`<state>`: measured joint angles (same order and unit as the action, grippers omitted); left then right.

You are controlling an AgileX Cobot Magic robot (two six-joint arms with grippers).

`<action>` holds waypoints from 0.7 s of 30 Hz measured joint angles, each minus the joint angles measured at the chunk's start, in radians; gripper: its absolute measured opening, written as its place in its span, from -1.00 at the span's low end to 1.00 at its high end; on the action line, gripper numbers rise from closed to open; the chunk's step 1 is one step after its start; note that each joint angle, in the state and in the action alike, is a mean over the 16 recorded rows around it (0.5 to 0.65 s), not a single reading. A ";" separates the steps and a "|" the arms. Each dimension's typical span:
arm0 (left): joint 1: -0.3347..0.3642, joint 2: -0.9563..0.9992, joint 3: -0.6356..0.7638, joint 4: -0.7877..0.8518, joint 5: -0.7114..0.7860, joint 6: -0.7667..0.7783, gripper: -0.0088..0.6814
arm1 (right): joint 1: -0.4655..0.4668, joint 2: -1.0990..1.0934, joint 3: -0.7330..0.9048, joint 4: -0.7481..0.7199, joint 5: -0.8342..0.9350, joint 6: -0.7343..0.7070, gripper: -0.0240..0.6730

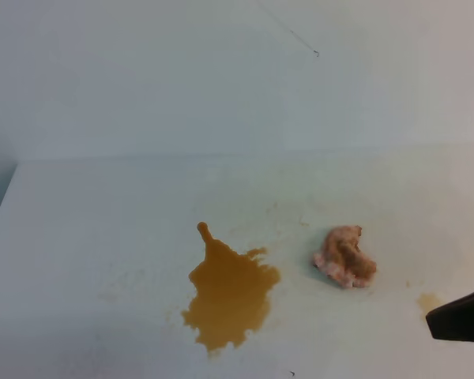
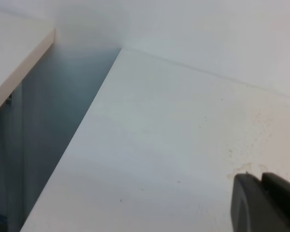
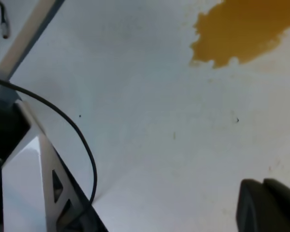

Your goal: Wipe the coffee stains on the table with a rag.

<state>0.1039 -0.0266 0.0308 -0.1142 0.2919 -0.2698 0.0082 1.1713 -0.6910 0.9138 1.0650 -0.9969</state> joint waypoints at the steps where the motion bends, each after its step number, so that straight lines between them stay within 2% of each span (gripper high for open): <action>1: 0.000 0.000 0.000 0.000 0.000 0.000 -0.97 | 0.006 0.015 -0.012 0.007 0.002 -0.016 -0.94; 6: 0.000 0.000 0.000 0.000 0.000 0.000 -0.97 | 0.058 0.079 -0.097 -0.056 -0.019 -0.002 -0.94; 16: 0.000 0.002 -0.002 0.000 0.001 0.000 -0.98 | 0.214 0.225 -0.311 -0.337 -0.123 0.263 -0.93; 21: 0.000 0.002 -0.002 0.000 0.001 0.000 -0.98 | 0.256 0.323 -0.398 -0.410 -0.162 0.357 -0.80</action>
<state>0.1039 -0.0250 0.0289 -0.1143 0.2929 -0.2699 0.2645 1.4946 -1.0892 0.5041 0.9028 -0.6402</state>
